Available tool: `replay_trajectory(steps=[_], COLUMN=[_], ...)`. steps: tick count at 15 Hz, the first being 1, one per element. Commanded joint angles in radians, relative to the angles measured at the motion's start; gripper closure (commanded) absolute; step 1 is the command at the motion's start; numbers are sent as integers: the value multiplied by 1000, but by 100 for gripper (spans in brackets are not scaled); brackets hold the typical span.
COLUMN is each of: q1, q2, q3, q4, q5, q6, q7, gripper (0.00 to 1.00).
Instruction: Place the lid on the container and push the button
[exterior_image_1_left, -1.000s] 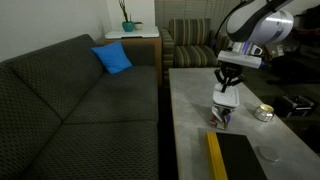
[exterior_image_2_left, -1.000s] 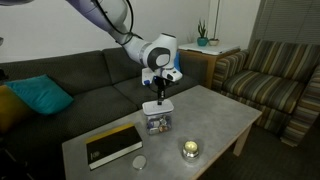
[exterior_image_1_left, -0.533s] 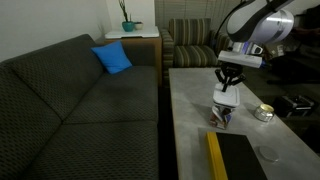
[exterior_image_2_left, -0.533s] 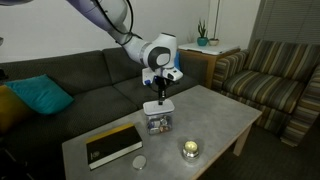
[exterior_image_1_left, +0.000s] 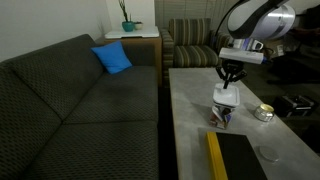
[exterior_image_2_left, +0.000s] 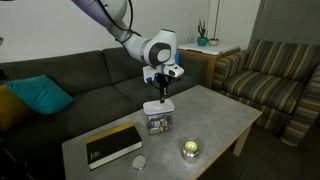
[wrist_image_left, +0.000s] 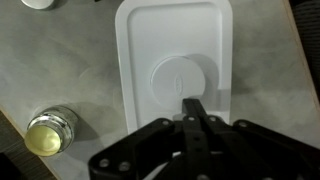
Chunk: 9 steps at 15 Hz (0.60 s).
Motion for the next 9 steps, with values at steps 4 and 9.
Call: replay_trajectory(steps=[4, 9], q1=[1, 12], q2=[-47, -51], q3=[10, 0], q4=[-88, -103], q5=[1, 0], q6=[8, 19], q7=[-25, 5], gripper=[100, 100])
